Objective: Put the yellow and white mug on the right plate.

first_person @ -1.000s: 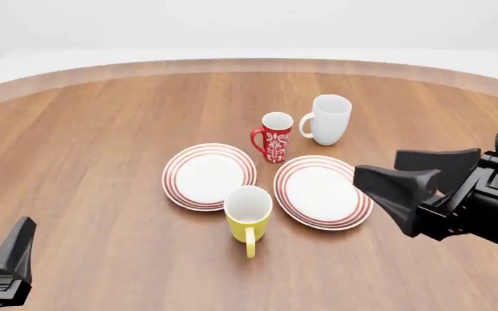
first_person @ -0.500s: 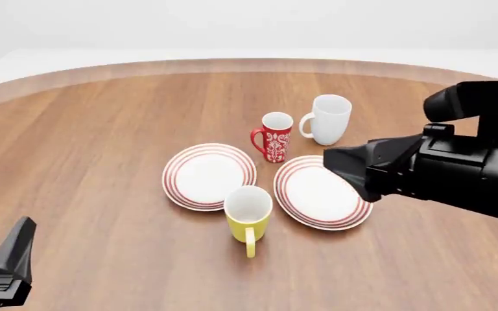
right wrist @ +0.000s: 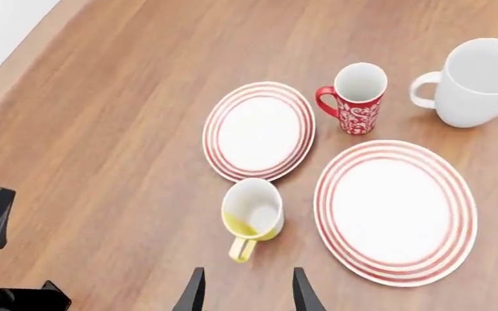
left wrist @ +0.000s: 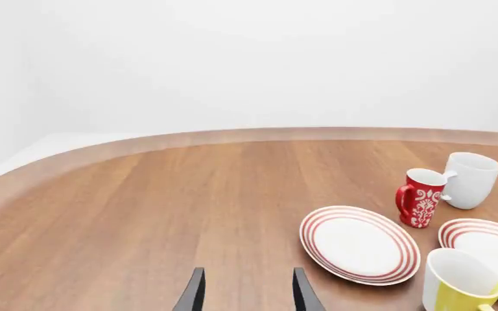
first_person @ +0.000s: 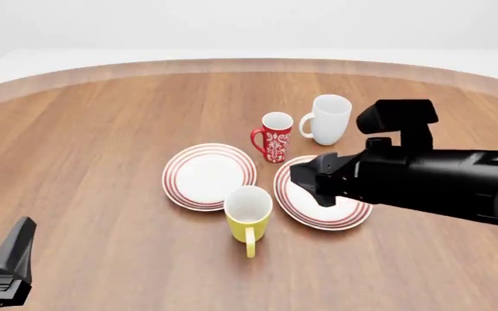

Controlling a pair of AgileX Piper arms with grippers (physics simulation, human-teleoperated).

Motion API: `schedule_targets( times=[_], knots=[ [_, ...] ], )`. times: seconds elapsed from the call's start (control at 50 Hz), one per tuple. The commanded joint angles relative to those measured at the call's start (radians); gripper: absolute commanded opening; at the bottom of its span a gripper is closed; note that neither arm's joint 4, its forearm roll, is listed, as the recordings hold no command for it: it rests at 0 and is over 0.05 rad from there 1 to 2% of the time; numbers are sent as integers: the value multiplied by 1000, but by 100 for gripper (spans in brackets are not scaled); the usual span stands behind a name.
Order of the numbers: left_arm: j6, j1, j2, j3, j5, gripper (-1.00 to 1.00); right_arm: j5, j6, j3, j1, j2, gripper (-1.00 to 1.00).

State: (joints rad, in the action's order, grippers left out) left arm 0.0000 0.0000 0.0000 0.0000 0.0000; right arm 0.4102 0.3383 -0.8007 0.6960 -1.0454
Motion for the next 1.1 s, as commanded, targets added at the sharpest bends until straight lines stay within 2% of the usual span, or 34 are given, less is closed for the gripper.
schedule_targets(
  times=[0.02,0.58,1.1],
  knots=[
    [0,0,0,0,0,100,-54,25,1,24,-86,100],
    [0,0,0,0,0,100,-250,108,79,85,-247,100],
    [0,0,0,0,0,100,-357,143,95,114,-364,100]
  ],
)
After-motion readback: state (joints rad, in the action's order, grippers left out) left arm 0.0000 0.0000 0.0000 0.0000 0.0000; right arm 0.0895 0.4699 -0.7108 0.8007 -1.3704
